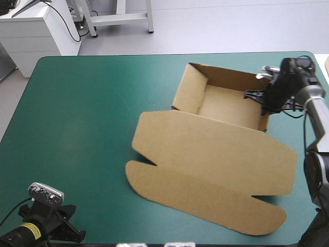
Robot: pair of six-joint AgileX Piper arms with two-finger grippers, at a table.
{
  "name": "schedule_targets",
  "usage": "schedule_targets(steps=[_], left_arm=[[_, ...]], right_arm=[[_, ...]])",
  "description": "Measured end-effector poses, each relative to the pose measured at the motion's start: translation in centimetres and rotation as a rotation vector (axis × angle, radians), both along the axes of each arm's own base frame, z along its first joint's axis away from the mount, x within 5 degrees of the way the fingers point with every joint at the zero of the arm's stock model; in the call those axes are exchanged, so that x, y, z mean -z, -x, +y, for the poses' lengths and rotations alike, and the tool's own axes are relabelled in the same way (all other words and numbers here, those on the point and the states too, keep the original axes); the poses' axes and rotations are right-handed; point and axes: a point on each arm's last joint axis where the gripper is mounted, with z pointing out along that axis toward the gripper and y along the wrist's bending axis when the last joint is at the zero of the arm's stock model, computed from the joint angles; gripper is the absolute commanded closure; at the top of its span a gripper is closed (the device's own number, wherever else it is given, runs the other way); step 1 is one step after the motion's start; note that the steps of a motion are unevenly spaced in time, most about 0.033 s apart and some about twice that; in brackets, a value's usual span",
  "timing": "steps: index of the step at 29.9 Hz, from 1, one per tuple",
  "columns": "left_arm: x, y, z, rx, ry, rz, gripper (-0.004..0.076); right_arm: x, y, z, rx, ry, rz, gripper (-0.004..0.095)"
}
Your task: Fold the box
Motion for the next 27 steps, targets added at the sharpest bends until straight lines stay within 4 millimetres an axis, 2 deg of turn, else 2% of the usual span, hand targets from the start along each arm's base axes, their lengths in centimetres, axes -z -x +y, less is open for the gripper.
schedule_targets(steps=[3, 7, 12, 15, 18, 25, 27], left_arm=[[0.1, 0.0, 0.0, 0.000, -0.001, 0.003, 0.0731], [0.1, 0.0, 0.0, 0.000, -0.001, 0.003, 0.0731], [0.1, 0.0, 0.0, 0.000, -0.001, 0.003, 0.0731], [0.1, 0.0, 0.0, 0.000, -0.001, 0.003, 0.0731], [0.1, 0.0, 0.0, 0.000, -0.001, 0.004, 0.0731], [0.1, 0.0, 0.0, 0.000, -0.001, 0.004, 0.0731], [0.0, 0.0, 0.0, 0.000, -0.001, 0.003, 0.0731]], right_arm=[[-1.0, 1.0, -5.2, 0.098, 0.039, -0.025, 0.0929], [-1.1, 2.6, -11.5, 0.234, 0.101, -0.009, 0.0929], [-1.2, 4.8, -16.5, 0.332, 0.146, 0.009, 0.0929], [-1.1, 5.5, -17.9, 0.357, 0.154, 0.018, 0.0924], [-1.2, 5.7, -18.2, 0.341, 0.175, 0.025, 0.0882], [-1.2, 5.8, -18.3, 0.299, 0.189, 0.029, 0.0606], [-1.2, 5.8, -18.2, 0.291, 0.192, 0.029, 0.0579]])
